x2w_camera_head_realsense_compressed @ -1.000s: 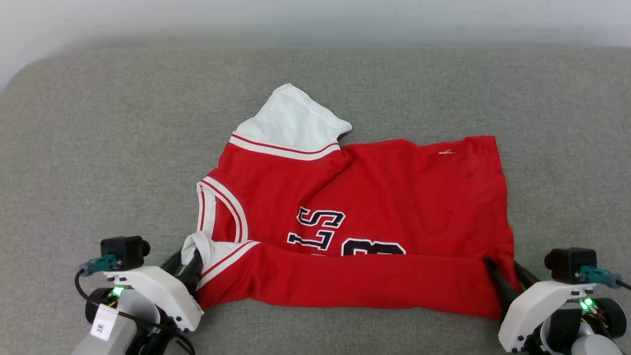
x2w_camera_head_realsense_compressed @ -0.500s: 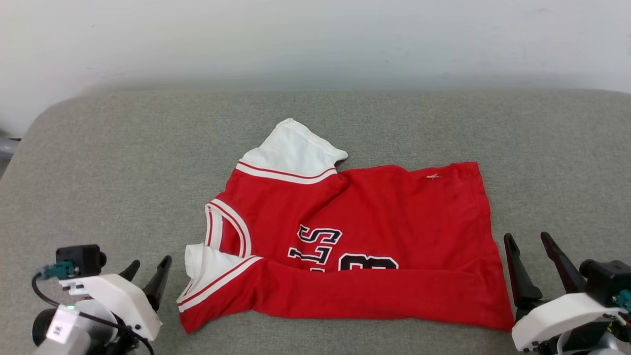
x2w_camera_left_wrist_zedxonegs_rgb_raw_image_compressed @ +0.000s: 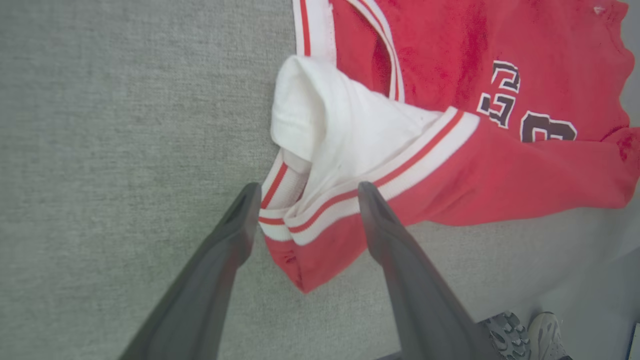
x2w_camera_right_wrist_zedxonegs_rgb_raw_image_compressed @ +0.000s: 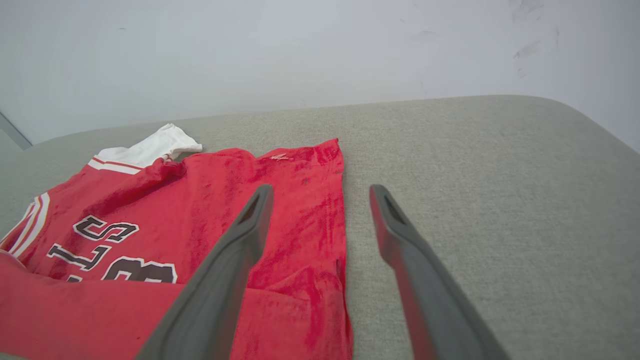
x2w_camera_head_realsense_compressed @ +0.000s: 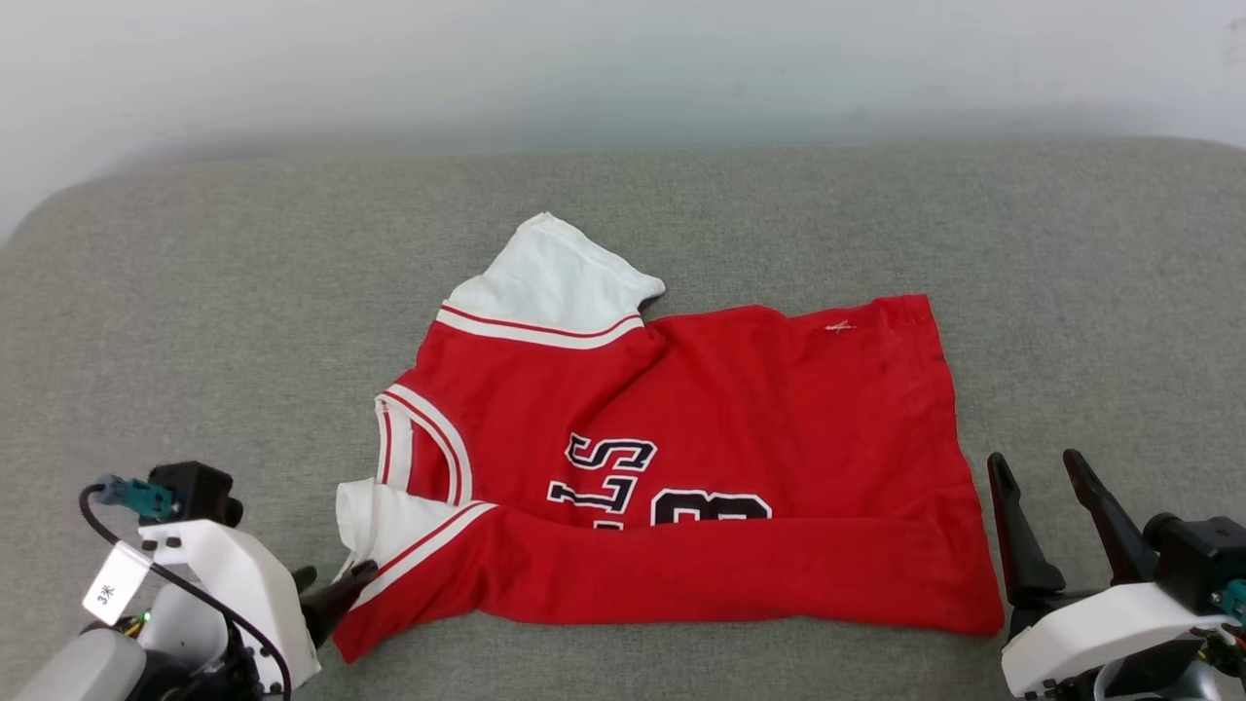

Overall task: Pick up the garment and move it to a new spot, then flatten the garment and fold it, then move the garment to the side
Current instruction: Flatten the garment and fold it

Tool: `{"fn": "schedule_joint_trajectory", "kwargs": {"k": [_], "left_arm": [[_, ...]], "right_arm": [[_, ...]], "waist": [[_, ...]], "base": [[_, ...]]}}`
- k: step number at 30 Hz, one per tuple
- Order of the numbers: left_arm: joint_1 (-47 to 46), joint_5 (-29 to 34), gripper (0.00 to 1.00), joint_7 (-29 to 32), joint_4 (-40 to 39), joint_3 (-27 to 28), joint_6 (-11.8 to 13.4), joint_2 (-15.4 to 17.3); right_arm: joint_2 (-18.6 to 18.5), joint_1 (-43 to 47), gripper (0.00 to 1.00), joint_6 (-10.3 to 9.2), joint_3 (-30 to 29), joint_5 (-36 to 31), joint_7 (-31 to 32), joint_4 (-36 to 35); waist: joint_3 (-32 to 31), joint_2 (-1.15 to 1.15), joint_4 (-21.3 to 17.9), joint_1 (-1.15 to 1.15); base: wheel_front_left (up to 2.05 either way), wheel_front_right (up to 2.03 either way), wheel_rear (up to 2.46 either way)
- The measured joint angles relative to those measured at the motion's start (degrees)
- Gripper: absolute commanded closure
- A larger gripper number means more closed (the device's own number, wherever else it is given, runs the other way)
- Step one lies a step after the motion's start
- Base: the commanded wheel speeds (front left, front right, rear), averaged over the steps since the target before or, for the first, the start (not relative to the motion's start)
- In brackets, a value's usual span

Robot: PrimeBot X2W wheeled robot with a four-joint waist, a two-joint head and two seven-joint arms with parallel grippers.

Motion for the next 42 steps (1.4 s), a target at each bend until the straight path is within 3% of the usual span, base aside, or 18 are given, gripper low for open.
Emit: {"fn": "schedule_joint_trajectory", "kwargs": {"k": [5, 10, 11, 12, 13, 20, 24, 32, 42], "left_arm": [[0.52, -0.93, 0.00, 2.65, 1.96, -1.43, 1.75, -1.23], [0.09, -1.10, 0.00, 2.94, 5.14, -2.14, 1.26, -2.47], [-0.16, -1.14, 0.44, 2.96, 5.49, -2.29, 0.81, -2.75], [-0.37, -1.12, 0.63, 2.96, 5.82, -2.50, 0.43, -3.05], [-0.58, -1.05, 1.00, 2.96, 6.09, -2.76, 0.00, -3.13], [-1.03, 0.18, 1.00, 1.27, 6.75, -4.16, -2.74, -4.71], [-0.84, 1.90, 1.00, -0.35, 5.27, -4.34, -2.90, -4.15], [0.49, 3.60, 1.00, -2.19, -1.92, -3.12, 0.01, -1.58], [0.53, 4.15, 1.00, -2.63, -5.60, -2.27, 0.92, -0.45]], "right_arm": [[0.34, -0.26, 0.00, 0.00, 0.11, 0.13, 0.10, -0.27], [0.53, -0.31, 0.00, 0.00, -0.79, 0.64, 0.41, -0.26], [0.58, -0.34, 0.00, 0.00, -1.12, 0.79, 0.62, -0.25], [0.60, -0.33, 0.00, 0.00, -1.53, 1.11, 0.98, -0.21], [0.63, -0.32, 0.00, 0.00, -2.00, 1.45, 1.09, -0.22], [0.38, -0.19, 0.00, 0.00, -4.50, 4.72, 6.24, -0.33], [-1.99, 0.55, 0.00, 0.00, -4.92, 7.26, 13.62, -0.65], [-7.86, 2.09, 0.00, 0.00, -1.55, 11.73, 31.45, -2.04], [-9.47, -1.68, 0.00, 0.00, 5.45, 14.73, 36.20, 3.26]], "waist": [[1.64, 0.00, -1.00, 0.00], [3.36, 0.00, -1.66, 0.00], [3.61, 0.00, -1.75, 0.00], [3.78, 0.00, -1.82, 0.00], [3.89, 0.00, -1.83, 0.00], [3.17, 0.00, -1.39, 0.00], [1.81, 0.00, -1.10, 0.00], [0.72, 0.00, -0.44, 0.00], [4.07, 0.00, 0.11, 0.01]], "base": [[0.00, 0.00, 0.00], [0.00, 0.00, 0.00], [0.00, 0.00, 0.00], [0.00, 0.00, 0.00], [0.00, 0.00, 0.00], [0.00, 0.00, 0.00], [0.00, 0.00, 0.00], [0.00, 0.00, 0.00], [0.00, 0.00, 0.00]]}}
